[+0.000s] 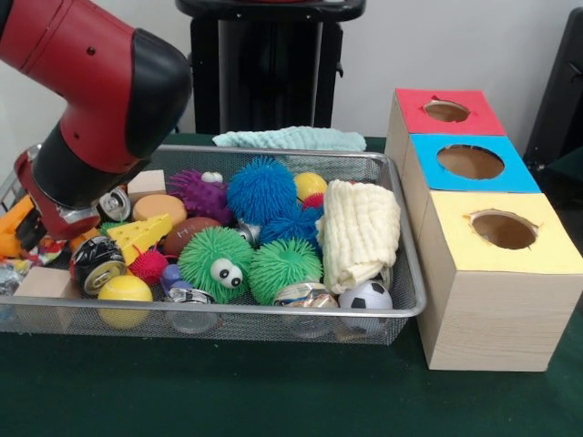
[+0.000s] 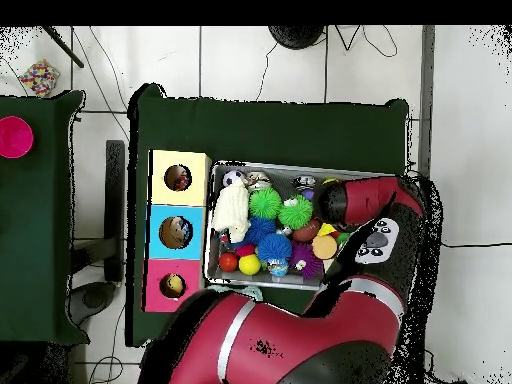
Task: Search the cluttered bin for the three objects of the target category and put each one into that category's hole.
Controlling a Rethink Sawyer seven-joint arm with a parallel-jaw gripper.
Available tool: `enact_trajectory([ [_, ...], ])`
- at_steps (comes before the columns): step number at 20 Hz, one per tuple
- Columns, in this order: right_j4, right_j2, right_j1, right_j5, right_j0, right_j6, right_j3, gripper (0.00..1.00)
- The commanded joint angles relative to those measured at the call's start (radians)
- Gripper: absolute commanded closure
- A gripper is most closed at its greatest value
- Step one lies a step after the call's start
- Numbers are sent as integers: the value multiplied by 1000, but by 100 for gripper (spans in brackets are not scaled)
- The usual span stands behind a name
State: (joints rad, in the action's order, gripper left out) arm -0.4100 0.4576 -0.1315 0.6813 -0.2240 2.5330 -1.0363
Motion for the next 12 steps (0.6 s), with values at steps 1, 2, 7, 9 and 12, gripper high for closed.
enact_trajectory([
  [1, 58, -150, -31, 142, -64, -136, -133, 100],
  [2, 63, -158, -36, 153, -69, -144, -137, 100],
  [7, 81, -189, -52, 129, -91, -136, -169, 100],
  [9, 75, -191, -53, 102, -93, -120, -178, 100],
  [12, 83, -196, -54, 81, -96, -87, -200, 100],
])
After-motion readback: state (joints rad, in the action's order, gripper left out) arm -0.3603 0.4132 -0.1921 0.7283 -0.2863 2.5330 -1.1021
